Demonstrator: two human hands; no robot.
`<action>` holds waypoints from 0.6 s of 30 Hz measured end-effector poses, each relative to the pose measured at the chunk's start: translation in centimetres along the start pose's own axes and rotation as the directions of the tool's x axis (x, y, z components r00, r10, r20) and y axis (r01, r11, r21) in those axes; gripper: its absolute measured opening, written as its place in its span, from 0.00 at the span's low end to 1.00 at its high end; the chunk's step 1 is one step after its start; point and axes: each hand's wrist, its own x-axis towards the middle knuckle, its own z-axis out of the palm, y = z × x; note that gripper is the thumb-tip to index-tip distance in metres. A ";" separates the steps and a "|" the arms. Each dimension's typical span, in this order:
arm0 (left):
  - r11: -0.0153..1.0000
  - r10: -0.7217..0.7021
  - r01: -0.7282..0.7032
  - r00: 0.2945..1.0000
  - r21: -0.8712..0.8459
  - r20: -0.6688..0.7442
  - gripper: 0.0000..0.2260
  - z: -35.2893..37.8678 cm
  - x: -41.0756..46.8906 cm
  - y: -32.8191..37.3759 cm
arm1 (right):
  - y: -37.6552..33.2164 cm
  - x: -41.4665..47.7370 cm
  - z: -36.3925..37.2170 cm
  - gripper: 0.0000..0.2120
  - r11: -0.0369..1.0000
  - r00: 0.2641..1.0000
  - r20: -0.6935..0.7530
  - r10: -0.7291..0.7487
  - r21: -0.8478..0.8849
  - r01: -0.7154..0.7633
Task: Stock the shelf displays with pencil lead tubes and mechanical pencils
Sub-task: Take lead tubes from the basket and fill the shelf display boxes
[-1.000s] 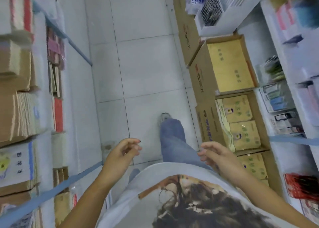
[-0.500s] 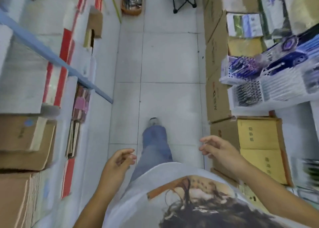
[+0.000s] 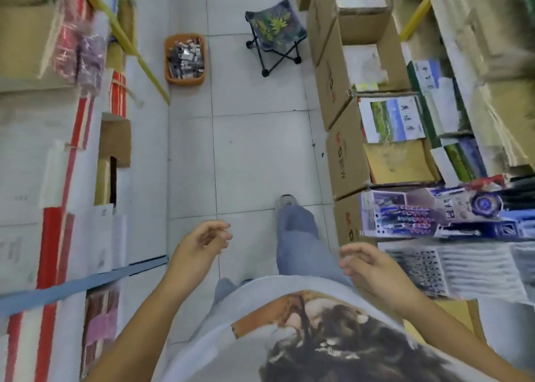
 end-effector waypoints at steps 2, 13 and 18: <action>1.000 -0.003 0.003 1.000 -0.013 -0.018 0.07 0.4 4.0 3.0 | -3.9 4.3 -1.7 0.08 0.999 1.000 0.015 0.001 -0.038 0.000; 0.963 -0.194 0.146 0.959 -0.225 -0.207 0.08 -2.7 18.9 15.2 | -30.8 23.1 -4.5 0.09 0.971 0.972 0.221 -0.081 -0.204 0.127; 0.973 -0.189 0.155 0.959 -0.170 -0.209 0.08 -6.8 28.6 18.7 | -40.5 30.7 -1.8 0.09 0.962 0.971 0.219 -0.098 -0.228 0.148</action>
